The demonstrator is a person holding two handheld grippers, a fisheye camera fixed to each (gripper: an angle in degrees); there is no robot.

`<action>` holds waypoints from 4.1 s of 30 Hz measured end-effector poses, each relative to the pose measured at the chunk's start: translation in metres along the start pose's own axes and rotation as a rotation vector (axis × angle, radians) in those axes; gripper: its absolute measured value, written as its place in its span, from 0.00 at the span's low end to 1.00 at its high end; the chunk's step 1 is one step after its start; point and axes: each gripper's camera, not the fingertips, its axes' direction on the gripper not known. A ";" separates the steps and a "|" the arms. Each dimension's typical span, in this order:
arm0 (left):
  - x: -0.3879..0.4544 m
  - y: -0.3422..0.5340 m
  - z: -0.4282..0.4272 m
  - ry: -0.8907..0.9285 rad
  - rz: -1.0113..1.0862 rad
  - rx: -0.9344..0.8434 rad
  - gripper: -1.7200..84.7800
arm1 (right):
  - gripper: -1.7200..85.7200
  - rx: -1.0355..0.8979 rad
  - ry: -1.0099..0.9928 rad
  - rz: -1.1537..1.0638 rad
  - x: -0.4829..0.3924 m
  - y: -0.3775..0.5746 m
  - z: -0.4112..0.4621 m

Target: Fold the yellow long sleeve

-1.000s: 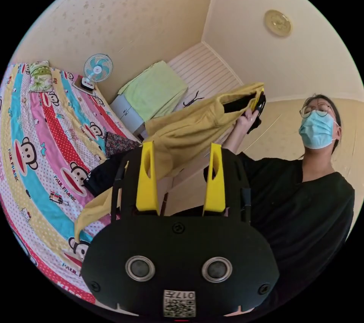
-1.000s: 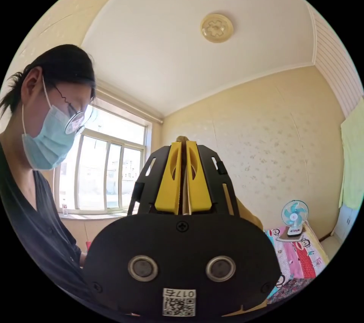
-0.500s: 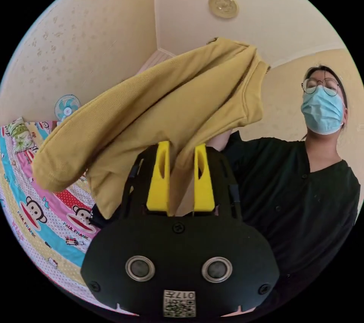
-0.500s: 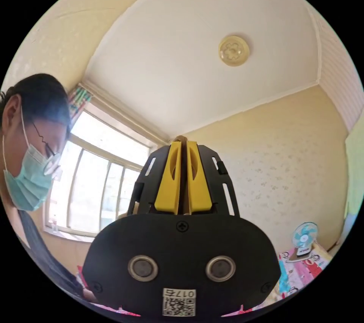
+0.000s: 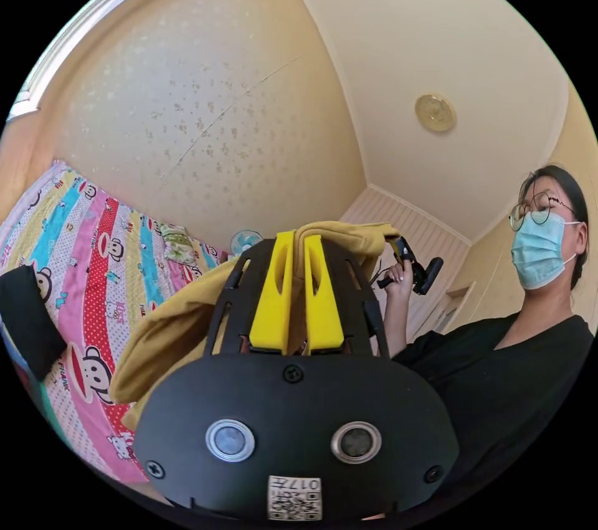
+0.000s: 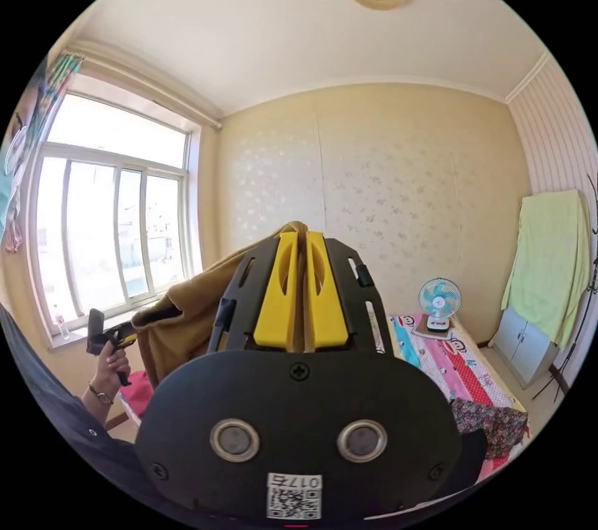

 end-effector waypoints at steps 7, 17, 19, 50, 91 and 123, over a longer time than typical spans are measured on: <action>0.012 -0.053 -0.005 -0.055 0.048 -0.336 0.05 | 0.05 -0.086 -0.031 -0.047 -0.011 0.001 0.041; 0.086 -0.082 -0.046 -0.093 0.238 -0.017 0.04 | 0.05 0.107 -0.032 -0.085 -0.015 -0.040 0.059; 0.085 -0.100 -0.051 0.014 0.202 0.048 0.04 | 0.05 0.063 -0.038 -0.012 -0.003 -0.055 0.071; -0.392 0.150 0.003 -0.618 -1.078 -0.951 0.17 | 0.04 -1.704 0.295 0.710 0.216 0.296 0.507; -0.314 0.104 -0.036 -0.699 -0.775 -1.093 0.12 | 0.14 -1.893 0.205 0.669 0.287 0.360 0.812; -0.111 0.087 -0.249 -0.752 -1.199 -0.679 0.10 | 0.18 -1.729 0.121 0.206 0.353 0.289 0.758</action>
